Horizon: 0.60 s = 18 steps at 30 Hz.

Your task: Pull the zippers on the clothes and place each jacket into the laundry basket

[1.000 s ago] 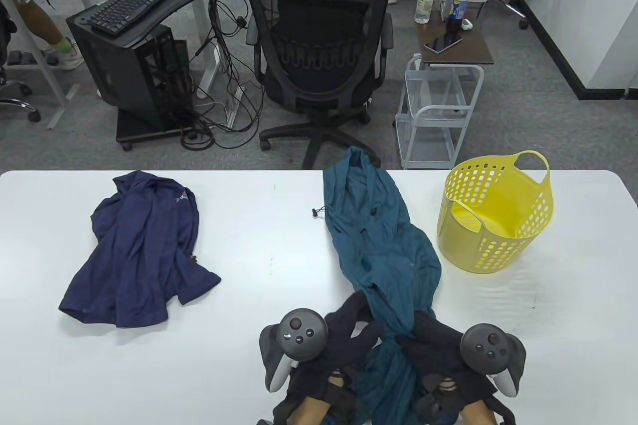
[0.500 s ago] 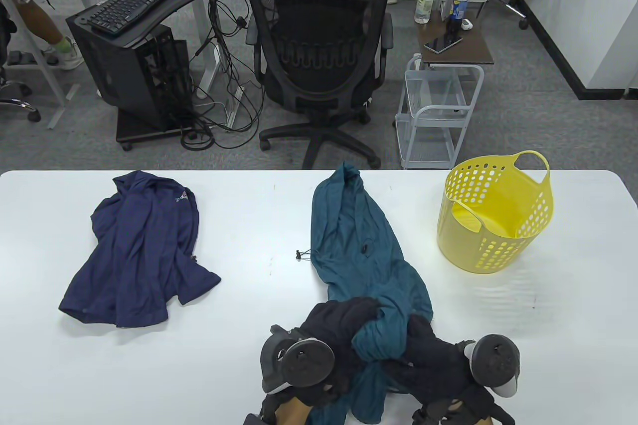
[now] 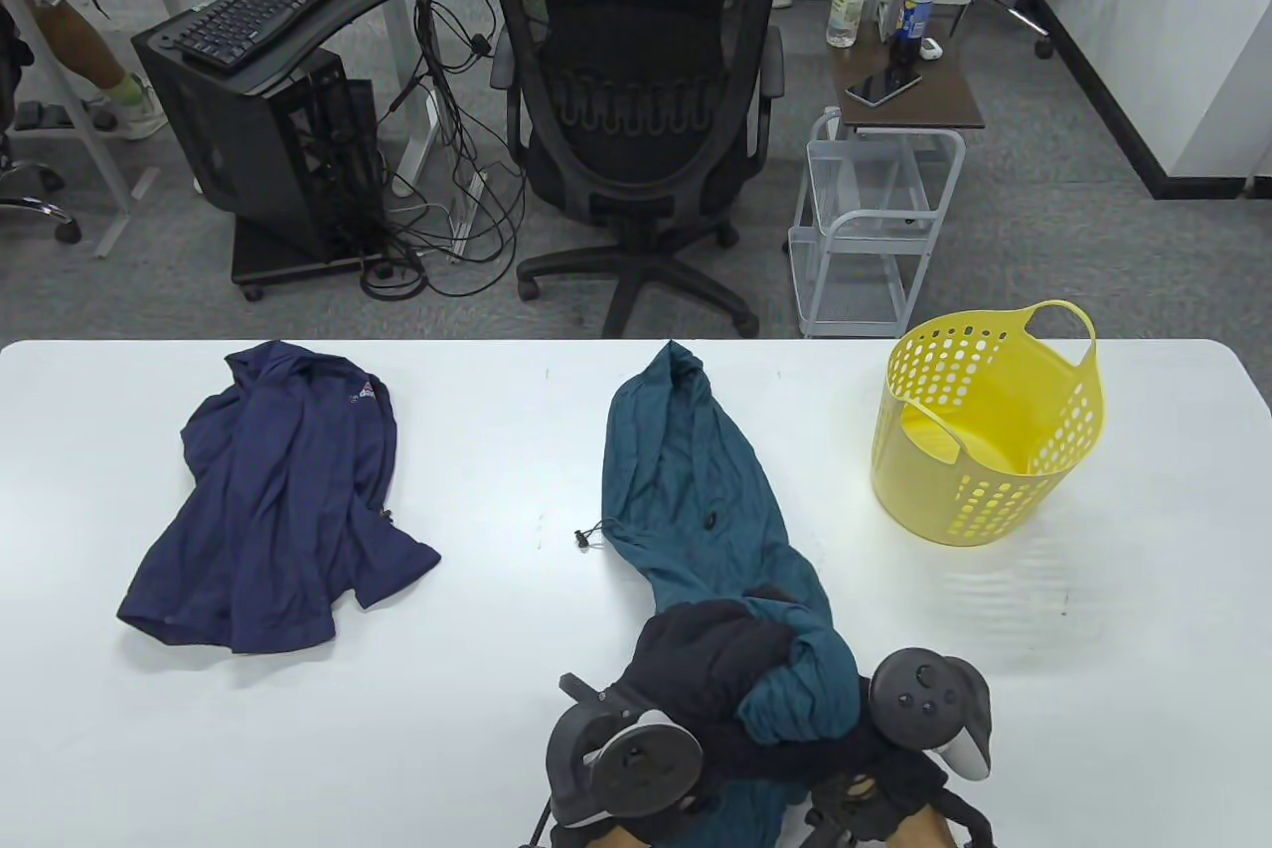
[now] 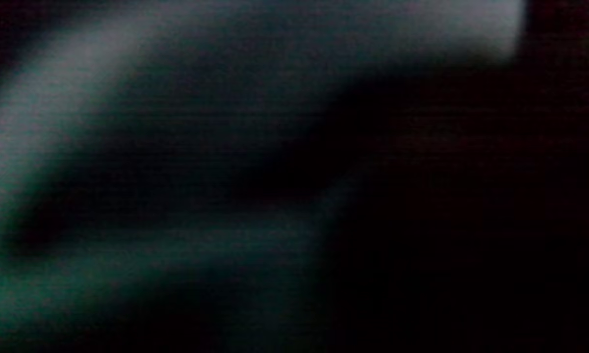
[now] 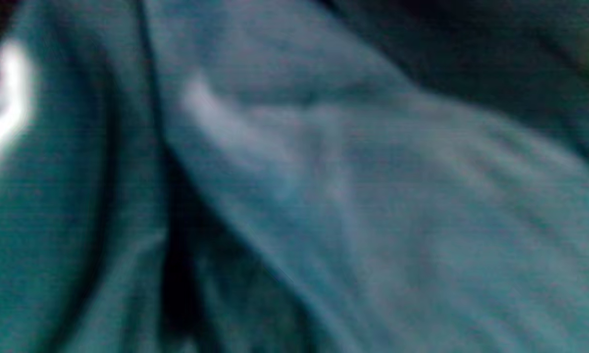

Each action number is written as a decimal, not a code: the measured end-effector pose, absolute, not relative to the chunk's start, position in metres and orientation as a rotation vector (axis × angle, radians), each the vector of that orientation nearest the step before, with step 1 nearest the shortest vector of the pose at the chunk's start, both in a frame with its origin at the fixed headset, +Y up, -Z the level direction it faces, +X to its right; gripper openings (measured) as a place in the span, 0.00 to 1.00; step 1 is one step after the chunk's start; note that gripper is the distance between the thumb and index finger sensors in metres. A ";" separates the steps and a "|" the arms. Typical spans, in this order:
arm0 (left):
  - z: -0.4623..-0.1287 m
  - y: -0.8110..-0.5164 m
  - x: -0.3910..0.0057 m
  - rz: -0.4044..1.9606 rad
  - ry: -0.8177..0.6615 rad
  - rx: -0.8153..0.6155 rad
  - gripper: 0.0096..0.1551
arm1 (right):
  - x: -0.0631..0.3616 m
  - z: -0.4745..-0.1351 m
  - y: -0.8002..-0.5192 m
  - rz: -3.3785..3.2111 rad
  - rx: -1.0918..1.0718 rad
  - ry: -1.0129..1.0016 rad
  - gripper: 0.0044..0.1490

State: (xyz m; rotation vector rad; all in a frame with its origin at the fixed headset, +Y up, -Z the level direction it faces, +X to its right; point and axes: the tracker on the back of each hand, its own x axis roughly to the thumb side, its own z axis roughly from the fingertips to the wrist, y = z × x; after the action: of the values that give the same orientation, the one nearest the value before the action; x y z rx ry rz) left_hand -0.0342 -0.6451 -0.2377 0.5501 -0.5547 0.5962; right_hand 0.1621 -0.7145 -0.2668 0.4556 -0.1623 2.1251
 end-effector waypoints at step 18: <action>-0.297 -0.718 -0.044 0.889 -0.685 -0.477 0.81 | 0.200 -0.273 -0.703 1.331 0.490 -0.104 0.39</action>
State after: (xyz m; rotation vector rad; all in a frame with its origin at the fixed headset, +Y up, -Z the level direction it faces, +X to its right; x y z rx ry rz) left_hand -0.0442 -0.7183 -0.2965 -0.4766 -0.6847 0.8893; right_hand 0.1995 -0.7025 -0.2725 0.4901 -0.1036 1.3310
